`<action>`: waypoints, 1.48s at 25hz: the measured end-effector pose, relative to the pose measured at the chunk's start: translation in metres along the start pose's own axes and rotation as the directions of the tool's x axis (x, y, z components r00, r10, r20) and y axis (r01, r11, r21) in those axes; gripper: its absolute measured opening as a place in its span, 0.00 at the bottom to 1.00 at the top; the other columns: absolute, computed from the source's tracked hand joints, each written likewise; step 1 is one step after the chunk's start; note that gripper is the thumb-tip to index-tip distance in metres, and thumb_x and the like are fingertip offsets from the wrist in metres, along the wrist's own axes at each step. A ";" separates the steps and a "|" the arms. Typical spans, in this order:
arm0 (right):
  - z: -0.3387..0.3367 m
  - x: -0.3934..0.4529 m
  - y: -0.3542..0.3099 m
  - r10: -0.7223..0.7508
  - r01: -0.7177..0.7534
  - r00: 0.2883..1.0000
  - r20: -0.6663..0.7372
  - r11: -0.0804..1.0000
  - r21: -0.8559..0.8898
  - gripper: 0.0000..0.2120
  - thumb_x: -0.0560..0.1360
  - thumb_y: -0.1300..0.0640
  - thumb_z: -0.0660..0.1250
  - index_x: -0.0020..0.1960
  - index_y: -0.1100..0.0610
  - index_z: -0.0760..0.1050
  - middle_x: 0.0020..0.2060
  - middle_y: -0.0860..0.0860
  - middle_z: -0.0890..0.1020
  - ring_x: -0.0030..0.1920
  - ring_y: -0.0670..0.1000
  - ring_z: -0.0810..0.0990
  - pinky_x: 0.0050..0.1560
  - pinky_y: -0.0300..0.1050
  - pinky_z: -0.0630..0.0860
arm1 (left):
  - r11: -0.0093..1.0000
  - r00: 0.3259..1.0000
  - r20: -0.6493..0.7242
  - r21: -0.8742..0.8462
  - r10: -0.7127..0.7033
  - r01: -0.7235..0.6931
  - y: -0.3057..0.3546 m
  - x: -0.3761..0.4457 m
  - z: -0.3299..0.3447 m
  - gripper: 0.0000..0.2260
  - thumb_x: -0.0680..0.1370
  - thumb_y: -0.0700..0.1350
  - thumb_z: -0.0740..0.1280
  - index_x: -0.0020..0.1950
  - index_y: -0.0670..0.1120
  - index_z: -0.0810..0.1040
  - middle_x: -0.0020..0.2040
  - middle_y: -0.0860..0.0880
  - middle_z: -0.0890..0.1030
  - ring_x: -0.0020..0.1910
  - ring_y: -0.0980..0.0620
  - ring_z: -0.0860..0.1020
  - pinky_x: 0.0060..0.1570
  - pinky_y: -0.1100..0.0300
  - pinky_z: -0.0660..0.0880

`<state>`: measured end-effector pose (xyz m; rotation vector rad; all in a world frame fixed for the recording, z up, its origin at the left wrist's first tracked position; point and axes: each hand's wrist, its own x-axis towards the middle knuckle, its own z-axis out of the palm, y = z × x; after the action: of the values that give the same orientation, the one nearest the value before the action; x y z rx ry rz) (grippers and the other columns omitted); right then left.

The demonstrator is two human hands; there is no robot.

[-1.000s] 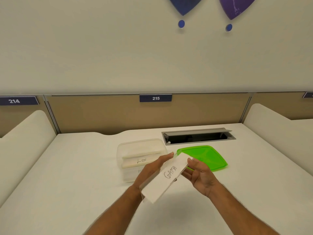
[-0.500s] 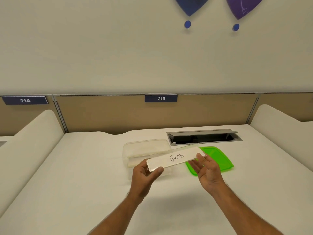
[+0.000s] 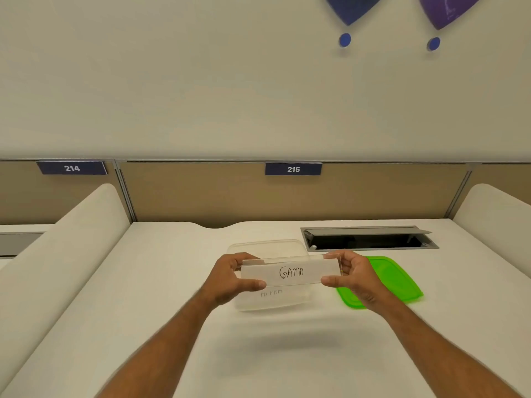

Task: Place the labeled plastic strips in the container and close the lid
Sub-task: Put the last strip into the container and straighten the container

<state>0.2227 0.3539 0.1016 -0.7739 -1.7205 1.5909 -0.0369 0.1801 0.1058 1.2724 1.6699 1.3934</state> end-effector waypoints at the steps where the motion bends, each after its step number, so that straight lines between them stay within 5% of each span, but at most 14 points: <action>1: 0.001 0.006 -0.003 0.001 0.000 1.000 0.013 0.996 -0.084 0.28 0.52 0.65 0.82 0.50 0.60 0.79 0.46 0.58 0.85 0.45 0.53 0.84 0.43 0.42 0.82 | 0.999 1.000 -0.011 0.035 -0.017 0.017 0.001 0.004 -0.004 0.21 0.58 0.45 0.82 0.50 0.47 0.85 0.48 0.49 0.87 0.51 0.49 0.83 0.50 0.56 0.81; 6: 0.010 0.038 -0.011 -0.025 0.041 0.999 0.035 0.810 -0.585 0.25 0.50 0.54 0.86 0.43 0.50 0.81 0.42 0.45 0.86 0.44 0.47 0.83 0.46 0.40 0.80 | 0.944 0.993 -0.095 0.314 -0.069 0.096 -0.001 0.026 -0.012 0.22 0.59 0.43 0.82 0.51 0.53 0.85 0.48 0.60 0.79 0.48 0.61 0.78 0.38 0.75 0.71; 13: 0.030 0.082 -0.006 0.082 0.101 0.986 0.143 0.385 -0.917 0.29 0.65 0.44 0.77 0.64 0.49 0.77 0.61 0.51 0.80 0.63 0.53 0.75 0.62 0.47 0.73 | 0.704 0.996 -0.062 0.704 -0.070 0.093 -0.012 0.063 -0.019 0.25 0.64 0.50 0.80 0.61 0.54 0.81 0.53 0.51 0.76 0.55 0.51 0.77 0.55 0.59 0.75; 22: 0.050 0.122 0.003 0.228 0.186 0.949 0.218 0.156 -0.970 0.26 0.71 0.49 0.74 0.68 0.49 0.73 0.61 0.54 0.79 0.61 0.56 0.77 0.58 0.47 0.75 | 0.502 0.982 0.014 0.861 -0.187 0.083 -0.038 0.099 -0.014 0.24 0.70 0.47 0.74 0.66 0.51 0.78 0.63 0.49 0.79 0.61 0.48 0.77 0.60 0.54 0.76; 27: 0.058 0.135 0.021 0.253 0.234 0.937 0.242 0.061 -0.970 0.23 0.71 0.51 0.74 0.64 0.52 0.75 0.58 0.56 0.79 0.60 0.58 0.78 0.56 0.50 0.76 | 0.374 0.971 0.045 0.926 -0.233 0.046 -0.053 0.110 -0.009 0.19 0.70 0.45 0.72 0.61 0.47 0.80 0.59 0.46 0.80 0.55 0.45 0.80 0.54 0.53 0.78; 31: 0.065 0.145 0.035 0.273 0.307 0.919 0.285 -0.040 -0.951 0.14 0.71 0.53 0.74 0.51 0.58 0.75 0.52 0.58 0.80 0.53 0.61 0.79 0.41 0.47 0.69 | 0.286 0.966 0.067 0.958 -0.250 0.008 -0.060 0.115 -0.004 0.15 0.71 0.43 0.71 0.57 0.44 0.80 0.54 0.44 0.81 0.50 0.44 0.80 0.47 0.53 0.78; 37: 0.071 0.151 0.055 0.305 0.395 0.890 0.340 -0.138 -0.908 0.09 0.74 0.59 0.68 0.53 0.61 0.75 0.53 0.60 0.79 0.53 0.61 0.79 0.42 0.48 0.69 | 0.179 0.954 0.094 0.983 -0.284 -0.044 -0.065 0.121 0.004 0.12 0.73 0.40 0.71 0.56 0.42 0.78 0.52 0.43 0.80 0.49 0.43 0.80 0.47 0.52 0.79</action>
<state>0.0742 0.4355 0.0554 -0.9251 -3.3094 -0.2278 -0.0945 0.2950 0.0571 1.7563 2.4716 -0.2709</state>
